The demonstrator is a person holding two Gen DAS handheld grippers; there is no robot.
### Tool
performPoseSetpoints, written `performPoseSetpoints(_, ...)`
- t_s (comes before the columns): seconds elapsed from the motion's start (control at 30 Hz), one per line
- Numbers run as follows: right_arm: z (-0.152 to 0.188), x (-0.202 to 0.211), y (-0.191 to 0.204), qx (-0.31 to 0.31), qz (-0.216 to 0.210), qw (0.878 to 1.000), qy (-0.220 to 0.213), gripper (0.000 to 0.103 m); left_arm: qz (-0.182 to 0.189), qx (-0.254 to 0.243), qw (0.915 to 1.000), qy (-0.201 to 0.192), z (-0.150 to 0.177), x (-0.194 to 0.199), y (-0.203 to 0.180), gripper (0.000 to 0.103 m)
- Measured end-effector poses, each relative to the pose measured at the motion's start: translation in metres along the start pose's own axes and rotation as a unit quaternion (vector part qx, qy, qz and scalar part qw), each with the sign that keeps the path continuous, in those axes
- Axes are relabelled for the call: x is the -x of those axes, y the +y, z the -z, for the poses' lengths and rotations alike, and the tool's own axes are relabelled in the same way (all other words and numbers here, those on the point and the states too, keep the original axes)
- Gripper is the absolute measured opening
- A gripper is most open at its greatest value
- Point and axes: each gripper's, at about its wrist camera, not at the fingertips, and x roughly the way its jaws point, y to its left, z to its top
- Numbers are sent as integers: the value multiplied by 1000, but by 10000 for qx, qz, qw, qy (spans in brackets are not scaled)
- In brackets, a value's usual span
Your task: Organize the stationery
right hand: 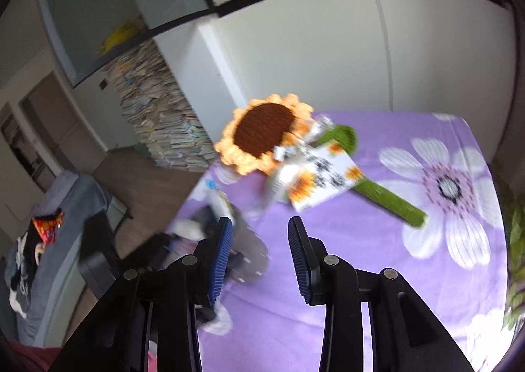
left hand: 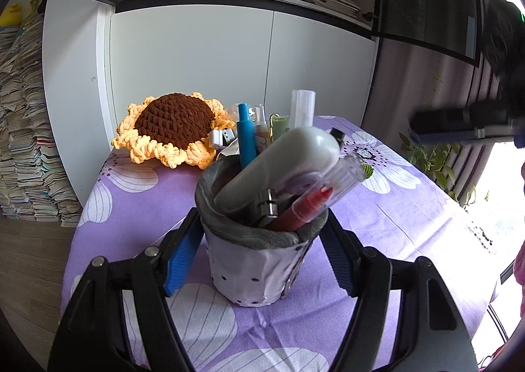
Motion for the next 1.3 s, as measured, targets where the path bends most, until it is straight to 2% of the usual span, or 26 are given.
performPoseSetpoints(0.17,42,4,-54,-579,473,9971,155,36,-1,1,10000,0,0,0,0,70)
performPoseSetpoints(0.3,74,11,-91,-1128,653,9913,179,36,8,15,10000,12,0,0,0,71)
performPoseSetpoints(0.5,108,23,-115,-1439,913,9853,82,36,30,163,9998,80,0,-4,5,73)
performPoseSetpoints(0.63,112,30,-108,-1195,1162,9860,20,36,-148,107,9998,34,0,-2,1,73)
performPoseSetpoints(0.77,106,36,-82,-619,1407,9880,-147,36,-452,0,9990,18,0,1,-8,73)
performPoseSetpoints(0.93,98,37,-52,-140,1522,9877,-336,37,-589,41,9983,27,-6,0,-9,72)
performPoseSetpoints(1.1,90,38,-25,203,1723,9823,-704,52,-763,21,9970,157,-9,-12,-10,74)
performPoseSetpoints(1.2,84,39,-7,438,1754,9794,-896,53,-810,127,9964,219,-9,-15,-8,74)
performPoseSetpoints(1.3,82,39,3,599,1736,9780,-992,53,-771,277,9964,215,-13,-15,-6,69)
